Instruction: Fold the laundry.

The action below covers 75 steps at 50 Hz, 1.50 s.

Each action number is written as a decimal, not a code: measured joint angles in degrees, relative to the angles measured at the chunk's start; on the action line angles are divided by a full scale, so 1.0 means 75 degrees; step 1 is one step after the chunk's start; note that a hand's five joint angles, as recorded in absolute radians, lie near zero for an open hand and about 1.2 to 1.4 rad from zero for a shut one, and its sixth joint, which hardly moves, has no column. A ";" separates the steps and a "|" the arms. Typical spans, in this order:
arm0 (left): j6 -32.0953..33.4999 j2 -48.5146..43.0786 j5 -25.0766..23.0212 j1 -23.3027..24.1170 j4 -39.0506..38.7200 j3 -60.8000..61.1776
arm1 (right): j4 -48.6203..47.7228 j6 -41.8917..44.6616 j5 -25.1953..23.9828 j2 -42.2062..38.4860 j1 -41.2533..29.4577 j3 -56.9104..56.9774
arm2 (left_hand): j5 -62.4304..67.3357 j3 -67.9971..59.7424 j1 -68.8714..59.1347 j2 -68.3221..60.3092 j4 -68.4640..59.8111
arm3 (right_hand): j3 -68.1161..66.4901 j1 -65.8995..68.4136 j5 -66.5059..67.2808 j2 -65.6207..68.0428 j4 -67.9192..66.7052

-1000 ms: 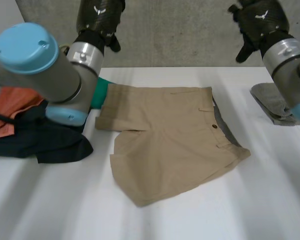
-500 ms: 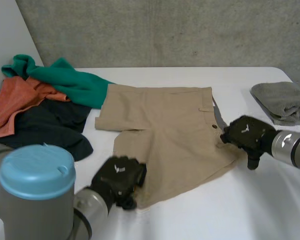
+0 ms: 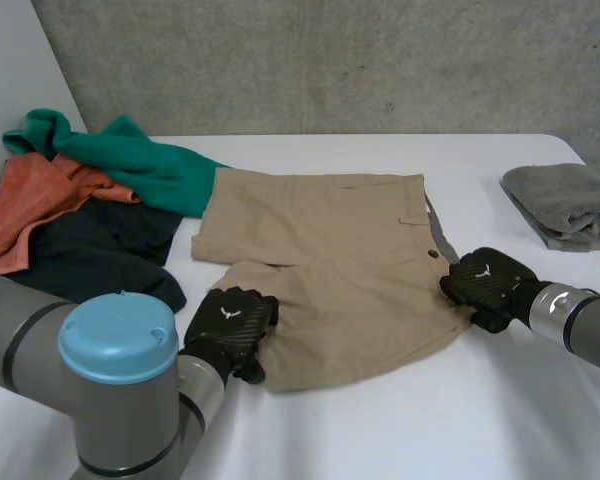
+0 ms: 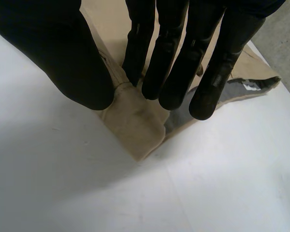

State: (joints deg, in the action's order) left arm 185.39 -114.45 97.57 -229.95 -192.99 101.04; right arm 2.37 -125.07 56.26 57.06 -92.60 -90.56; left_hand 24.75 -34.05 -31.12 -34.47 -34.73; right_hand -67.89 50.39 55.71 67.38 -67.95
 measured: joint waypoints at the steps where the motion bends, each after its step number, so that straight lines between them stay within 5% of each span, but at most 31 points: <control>1: 0.0090 -0.0088 0.0016 0.0001 -0.0064 -0.0052 | -0.0003 -0.0013 0.0009 0.0011 -0.0001 -0.0035 | 0.0192 -0.0261 0.0000 -0.0255 -0.0200 | 0.0000 0.0000 0.0052 0.0000 0.0000; 4: 0.0345 -0.0348 0.0036 -0.0002 -0.0181 -0.0213 | -0.0002 -0.0027 0.0036 0.0029 -0.0005 -0.0107 | 0.0832 -0.0927 0.0000 -0.0942 -0.0863 | 0.0000 0.0000 0.0117 0.0000 0.0000; 7: 0.0611 -0.0595 0.0035 -0.0025 -0.0233 -0.0377 | 0.0007 -0.0030 0.0087 0.0050 -0.0006 -0.0185 | 0.3665 -0.3867 0.0000 -0.3740 -0.3764 | 0.0000 0.0000 0.0142 0.0000 0.0000; 17: 0.1213 0.0047 0.0016 -0.0057 0.0189 -0.0235 | 0.0607 0.0050 0.0500 0.0744 0.0008 -0.0480 | 0.4364 -0.4519 0.0000 -0.4361 -0.4503 | 0.0000 0.0000 0.0144 0.0000 -0.0001; 28: 0.2267 0.1617 -0.0058 0.0061 0.3970 0.0344 | 0.4463 0.1354 0.1509 0.2584 0.0527 -0.0896 | 0.4437 -0.4532 0.0000 -0.4507 -0.4503 | 0.0000 0.0000 0.0145 0.0000 -0.0007; 31: 0.2315 0.1651 -0.0076 0.0067 0.4295 0.0285 | 0.4815 0.1712 0.1661 0.2751 0.0659 -0.0987 | 0.4437 -0.4537 0.0000 -0.4512 -0.4505 | 0.0000 0.0000 0.0144 0.0000 -0.0008; 46: 0.2356 0.0064 -0.0076 -0.0439 0.1546 -0.2042 | 0.2497 -0.0138 0.2079 0.1090 -0.0564 0.0596 | 0.4437 -0.4560 0.0000 -0.4535 -0.4533 | 0.0000 0.0761 0.0145 0.0000 -0.0012; 71: 0.2351 -0.2163 -0.0512 -0.0849 0.0383 -0.5142 | -0.0103 -0.1376 0.2870 -0.0535 -0.0951 0.2553 | 0.4437 -0.4561 0.0000 -0.4536 -0.4533 | 0.0000 0.0761 0.0145 0.0000 -0.0017; 73: 0.2331 -0.2240 -0.0551 -0.0828 0.0383 -0.5081 | -0.0187 -0.1399 0.2884 -0.0595 -0.1002 0.2556 | 0.4068 -0.4165 -0.2379 -0.4129 -0.4095 | 0.0000 0.0761 0.0145 0.0000 -0.0017; 74: 0.2313 -0.2216 -0.0567 -0.0805 0.0393 -0.4942 | -0.0220 -0.1411 0.2881 -0.0596 -0.1025 0.2515 | 0.2002 -0.2091 -0.1032 -0.2029 -0.1994 | 0.0000 0.0761 0.0145 0.0000 -0.0017; 75: 0.2313 -0.2216 -0.0567 -0.0805 0.0393 -0.4942 | -0.0220 -0.1411 0.2881 -0.0596 -0.1025 0.2515 | 0.2002 -0.2091 -0.1032 -0.2029 -0.1994 | 0.0000 0.0761 0.0145 0.0000 -0.0017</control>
State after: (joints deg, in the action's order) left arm 202.74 -131.07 93.32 -235.99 -190.04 63.98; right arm 0.71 -135.66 77.87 52.59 -100.29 -71.70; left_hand 39.77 -49.74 -38.86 -49.68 -49.68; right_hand -67.89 56.10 56.80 67.38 -68.08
